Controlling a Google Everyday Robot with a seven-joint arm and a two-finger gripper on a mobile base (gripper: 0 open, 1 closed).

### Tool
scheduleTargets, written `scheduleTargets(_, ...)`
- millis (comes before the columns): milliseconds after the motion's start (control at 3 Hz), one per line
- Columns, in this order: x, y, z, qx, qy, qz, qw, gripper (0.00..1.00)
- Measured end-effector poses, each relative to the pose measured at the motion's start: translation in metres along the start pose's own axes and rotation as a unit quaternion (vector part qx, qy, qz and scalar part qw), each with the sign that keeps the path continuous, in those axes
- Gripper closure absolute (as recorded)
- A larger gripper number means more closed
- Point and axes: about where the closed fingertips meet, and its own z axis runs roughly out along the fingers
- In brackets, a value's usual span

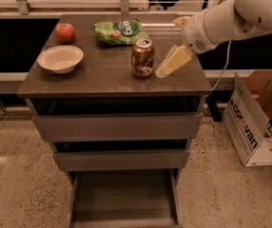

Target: Place orange can into bottom drawer

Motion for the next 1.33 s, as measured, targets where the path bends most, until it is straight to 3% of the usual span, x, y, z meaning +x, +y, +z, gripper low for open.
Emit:
scheduleTargets(667, -0.012, 0.013, 0.049, -0.059, -0.051, 0.052, 0.9956, 0.0)
scheduleTargets(1333, -0.013, 0.017, 0.08, -0.089, -0.068, 0.078, 0.9906, 0.0)
